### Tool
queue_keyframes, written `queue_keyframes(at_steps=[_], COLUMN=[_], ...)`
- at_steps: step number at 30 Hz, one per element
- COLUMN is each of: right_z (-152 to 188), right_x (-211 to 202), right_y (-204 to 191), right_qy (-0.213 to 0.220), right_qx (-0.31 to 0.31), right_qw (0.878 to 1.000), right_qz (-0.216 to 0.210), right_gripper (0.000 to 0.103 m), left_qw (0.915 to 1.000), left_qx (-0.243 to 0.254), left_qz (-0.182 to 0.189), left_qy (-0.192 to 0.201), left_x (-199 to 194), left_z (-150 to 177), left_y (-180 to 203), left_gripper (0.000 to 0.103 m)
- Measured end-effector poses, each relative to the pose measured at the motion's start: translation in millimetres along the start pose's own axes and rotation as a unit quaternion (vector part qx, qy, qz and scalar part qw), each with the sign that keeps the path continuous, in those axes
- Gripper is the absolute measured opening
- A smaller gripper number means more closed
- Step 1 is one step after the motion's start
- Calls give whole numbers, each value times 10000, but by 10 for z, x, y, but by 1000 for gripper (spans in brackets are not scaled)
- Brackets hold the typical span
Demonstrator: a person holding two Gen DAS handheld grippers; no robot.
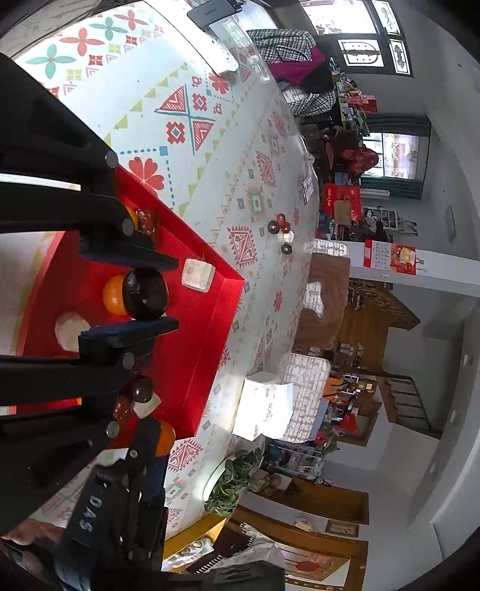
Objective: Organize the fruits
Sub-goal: 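Carry the dark fruit and orange into the red tray and open both tools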
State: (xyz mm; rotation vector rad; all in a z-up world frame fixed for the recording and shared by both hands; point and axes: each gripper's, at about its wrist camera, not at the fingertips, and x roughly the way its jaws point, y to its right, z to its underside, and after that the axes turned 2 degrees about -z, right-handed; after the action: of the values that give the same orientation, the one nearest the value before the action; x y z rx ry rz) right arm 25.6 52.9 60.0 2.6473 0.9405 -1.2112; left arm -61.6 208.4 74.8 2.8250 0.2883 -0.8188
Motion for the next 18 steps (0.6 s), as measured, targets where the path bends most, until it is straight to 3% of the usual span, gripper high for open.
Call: queue_keyframes(at_steps=[5,18], right_z=[-61,-147], right_x=[176,364], right_y=[-103,-49], right_qy=[-106,-97], right_qx=[-249,-174], right_qw=[9995,9997], right_qz=[164,159], right_gripper=[35,35], left_qw=[10000,9987], left_qx=[39,322], left_qz=[-33,-357], left_qy=[45,184], left_x=[62,114], left_z=[-10,-67], left_y=[-39,7], left_gripper=[25,25])
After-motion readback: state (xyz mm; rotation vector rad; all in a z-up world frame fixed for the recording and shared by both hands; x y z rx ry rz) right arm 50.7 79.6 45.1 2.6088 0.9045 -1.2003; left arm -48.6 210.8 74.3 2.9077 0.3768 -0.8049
